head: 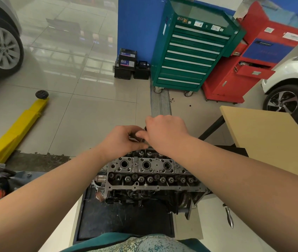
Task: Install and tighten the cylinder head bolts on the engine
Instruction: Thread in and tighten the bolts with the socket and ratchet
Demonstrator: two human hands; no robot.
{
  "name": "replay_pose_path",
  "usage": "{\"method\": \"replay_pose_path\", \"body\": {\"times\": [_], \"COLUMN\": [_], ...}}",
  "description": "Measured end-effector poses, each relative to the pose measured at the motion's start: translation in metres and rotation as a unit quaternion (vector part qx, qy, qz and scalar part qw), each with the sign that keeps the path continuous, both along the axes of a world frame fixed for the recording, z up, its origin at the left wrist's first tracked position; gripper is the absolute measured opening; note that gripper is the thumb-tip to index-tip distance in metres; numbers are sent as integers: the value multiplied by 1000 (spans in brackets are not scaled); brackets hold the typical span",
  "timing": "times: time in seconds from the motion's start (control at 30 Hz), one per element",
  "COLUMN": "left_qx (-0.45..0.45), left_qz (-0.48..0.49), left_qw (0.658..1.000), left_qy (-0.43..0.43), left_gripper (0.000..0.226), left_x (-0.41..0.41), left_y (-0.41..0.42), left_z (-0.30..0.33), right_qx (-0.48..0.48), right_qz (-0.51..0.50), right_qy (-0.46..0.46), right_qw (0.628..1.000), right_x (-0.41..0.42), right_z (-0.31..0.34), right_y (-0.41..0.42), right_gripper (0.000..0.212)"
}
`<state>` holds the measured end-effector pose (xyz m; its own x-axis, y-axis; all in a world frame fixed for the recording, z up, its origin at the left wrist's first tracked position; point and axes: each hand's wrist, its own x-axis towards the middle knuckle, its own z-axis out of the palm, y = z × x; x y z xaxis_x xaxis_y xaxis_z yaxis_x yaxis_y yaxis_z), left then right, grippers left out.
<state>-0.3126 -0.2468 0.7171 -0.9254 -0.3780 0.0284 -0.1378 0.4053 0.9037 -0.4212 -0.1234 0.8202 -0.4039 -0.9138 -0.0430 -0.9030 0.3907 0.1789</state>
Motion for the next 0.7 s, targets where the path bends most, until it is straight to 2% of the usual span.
{"method": "replay_pose_path", "body": {"times": [0.03, 0.1, 0.17, 0.27, 0.4, 0.5, 0.57, 0.63, 0.7], "left_qx": [-4, -15, -15, -17, -23, -52, -51, -41, -30], "left_qz": [0, 1, -5, -17, -3, 0, -17, -39, -37], "left_qw": [1000, 1000, 1000, 1000, 999, 998, 999, 998, 999], "left_qy": [2, 3, -1, 7, 33, 18, 9, 4, 4], "left_gripper": [27, 31, 22, 22, 33, 36, 41, 38, 29], "left_x": [0, -2, -5, -4, -3, -5, -4, -1, 0], "left_y": [0, -1, -1, 0, 6, 1, -6, -7, -5], "left_z": [1, 1, -1, -2, -3, -4, -3, -2, -1], "right_qx": [1, 10, 40, 41, 17, 21, 32, 34, 26], "right_qz": [3, 61, 110, 81, -12, 31, 82, 86, 45], "right_qy": [-2, -40, -80, -96, -71, -102, -112, -90, -46], "right_qw": [1000, 997, 990, 991, 997, 994, 990, 992, 998], "right_x": [1, -1, -5, -6, 1, -4, -11, -12, -9], "right_z": [0, -1, 2, 1, -10, -7, 0, 2, 2], "right_y": [0, 2, 5, 4, -7, -4, -1, 1, 0], "right_gripper": [48, 39, 29, 26, 45, 43, 31, 22, 36]}}
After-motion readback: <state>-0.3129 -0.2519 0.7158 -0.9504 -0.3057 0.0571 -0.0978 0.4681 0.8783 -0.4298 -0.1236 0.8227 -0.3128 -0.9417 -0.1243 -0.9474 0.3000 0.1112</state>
